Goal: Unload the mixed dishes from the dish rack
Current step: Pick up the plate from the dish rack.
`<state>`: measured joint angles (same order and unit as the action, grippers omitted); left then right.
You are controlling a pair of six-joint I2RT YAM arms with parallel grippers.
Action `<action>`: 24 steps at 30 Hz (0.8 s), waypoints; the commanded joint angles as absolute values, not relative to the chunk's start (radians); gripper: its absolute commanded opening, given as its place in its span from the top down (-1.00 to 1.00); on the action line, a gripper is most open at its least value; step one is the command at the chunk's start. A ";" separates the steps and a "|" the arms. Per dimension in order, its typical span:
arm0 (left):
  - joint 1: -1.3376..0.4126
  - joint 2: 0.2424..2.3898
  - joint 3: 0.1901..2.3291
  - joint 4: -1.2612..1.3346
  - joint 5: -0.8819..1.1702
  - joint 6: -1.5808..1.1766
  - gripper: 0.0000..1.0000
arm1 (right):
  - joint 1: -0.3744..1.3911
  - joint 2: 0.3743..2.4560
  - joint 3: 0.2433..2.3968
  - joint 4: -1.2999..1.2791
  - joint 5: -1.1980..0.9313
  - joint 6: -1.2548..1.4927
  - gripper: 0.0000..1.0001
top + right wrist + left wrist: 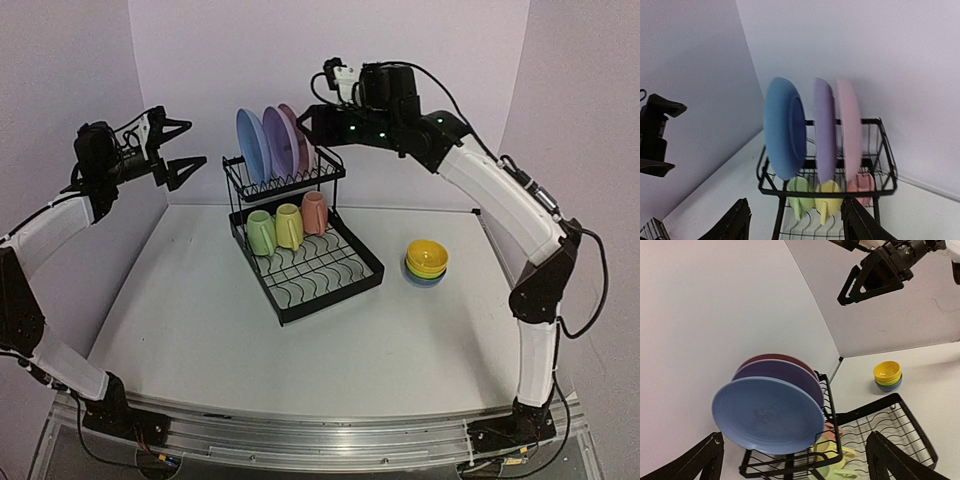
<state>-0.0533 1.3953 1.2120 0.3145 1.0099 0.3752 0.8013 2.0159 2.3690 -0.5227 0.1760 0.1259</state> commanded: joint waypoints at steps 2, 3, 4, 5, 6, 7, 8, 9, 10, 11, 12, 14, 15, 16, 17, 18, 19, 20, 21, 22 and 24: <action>-0.094 1.464 1.308 0.333 0.891 0.608 -0.94 | 0.891 2.148 2.484 -0.406 0.247 0.056 -0.20; -0.110 1.481 1.322 0.351 0.861 0.659 -0.89 | 0.891 2.139 2.459 -0.385 0.258 0.056 -0.20; -0.126 1.498 1.337 0.369 0.832 0.709 -0.85 | 0.891 2.130 2.434 -0.364 0.268 0.056 -0.20; -0.131 1.522 1.369 0.370 0.818 0.762 -0.81 | 0.891 2.117 2.408 -0.348 0.267 0.050 -0.20; -0.137 1.544 1.398 0.368 0.807 0.801 -0.76 | 0.891 2.101 2.378 -0.334 0.266 0.042 -0.20; -0.139 1.573 1.440 0.365 0.801 0.823 -0.72 | 0.891 2.086 2.359 -0.332 0.265 0.038 -0.20; -0.142 1.602 1.480 0.363 0.793 0.850 -0.69 | 0.891 2.074 2.335 -0.330 0.268 0.034 -0.20; -0.145 1.634 1.518 0.354 0.782 0.876 -0.65 | 0.891 2.058 2.306 -0.327 0.271 0.033 -0.20; -0.146 1.662 1.561 0.340 0.775 0.903 -0.62 | 0.891 2.042 2.281 -0.325 0.279 0.030 -0.20; -0.149 1.691 1.613 0.317 0.770 0.937 -0.59 | 0.891 2.026 2.259 -0.323 0.284 0.027 -0.20; -0.151 1.717 1.646 0.288 0.779 0.995 -0.57 | 0.891 2.015 2.234 -0.321 0.292 0.026 -0.20; -0.152 1.757 1.705 0.247 0.812 1.118 -0.56 | 0.891 1.996 2.193 -0.318 0.305 0.025 -0.20; -0.153 1.772 1.735 0.225 0.827 1.166 -0.55 | 0.891 1.988 2.176 -0.317 0.310 0.026 -0.20; -0.153 1.791 1.776 0.198 0.836 1.206 -0.54 | 0.891 1.980 2.162 -0.315 0.316 0.029 -0.20; -0.152 1.811 1.816 0.159 0.843 1.262 -0.53 | 0.891 1.973 2.146 -0.314 0.322 0.031 -0.20; -0.152 1.834 1.856 0.119 0.850 1.320 -0.53 | 0.891 1.967 2.130 -0.311 0.326 0.035 -0.20; -0.152 1.859 1.895 0.078 0.855 1.372 -0.53 | 0.891 1.961 2.117 -0.309 0.329 0.038 -0.20; -0.152 1.884 1.931 0.031 0.863 1.427 -0.53 | 0.891 1.955 2.104 -0.306 0.331 0.039 -0.20; -0.153 1.904 1.970 -0.010 0.870 1.459 -0.53 | 0.891 1.953 2.097 -0.304 0.332 0.042 -0.20; -0.154 1.922 2.008 -0.043 0.877 1.485 -0.53 | 0.891 1.951 2.092 -0.303 0.333 0.044 -0.20; -0.162 1.962 2.066 -0.071 0.883 1.529 -0.54 | 0.891 1.952 2.089 -0.302 0.329 0.047 -0.20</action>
